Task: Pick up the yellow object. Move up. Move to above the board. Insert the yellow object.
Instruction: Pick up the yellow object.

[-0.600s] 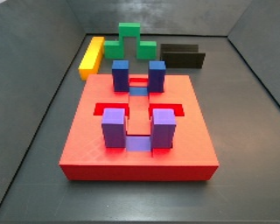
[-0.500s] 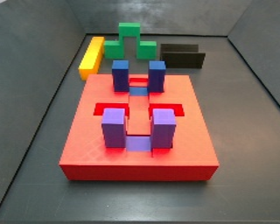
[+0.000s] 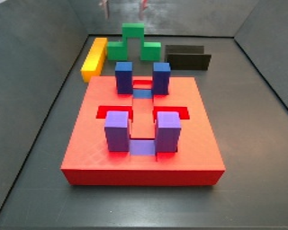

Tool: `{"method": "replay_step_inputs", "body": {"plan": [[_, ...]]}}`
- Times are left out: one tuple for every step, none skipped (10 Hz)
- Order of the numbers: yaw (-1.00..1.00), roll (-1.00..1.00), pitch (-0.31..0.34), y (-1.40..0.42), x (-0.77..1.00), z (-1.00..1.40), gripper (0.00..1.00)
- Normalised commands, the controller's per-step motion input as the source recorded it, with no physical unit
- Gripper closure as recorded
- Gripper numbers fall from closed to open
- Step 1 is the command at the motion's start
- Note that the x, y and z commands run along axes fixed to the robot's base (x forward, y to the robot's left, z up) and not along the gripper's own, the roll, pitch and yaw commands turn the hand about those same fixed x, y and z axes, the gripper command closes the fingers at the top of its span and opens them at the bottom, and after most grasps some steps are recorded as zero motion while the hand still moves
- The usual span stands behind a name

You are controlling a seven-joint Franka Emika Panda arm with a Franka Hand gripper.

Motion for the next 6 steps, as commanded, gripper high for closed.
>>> {"method": "replay_step_inputs", "body": {"plan": [[-0.19, 0.0, -0.219, -0.22, -0.82, -0.23, 0.0], [-0.13, 0.0, -0.241, -0.47, -0.69, -0.07, 0.0], [-0.13, 0.0, -0.187, -0.11, -0.29, -0.23, 0.0], [-0.16, 0.0, -0.139, 0.08, -0.27, -0.2, 0.0], [-0.1, 0.0, -0.14, 0.15, -0.34, -0.24, 0.0], [-0.01, 0.0, -0.164, 0.2, -0.4, -0.34, 0.0]]}}
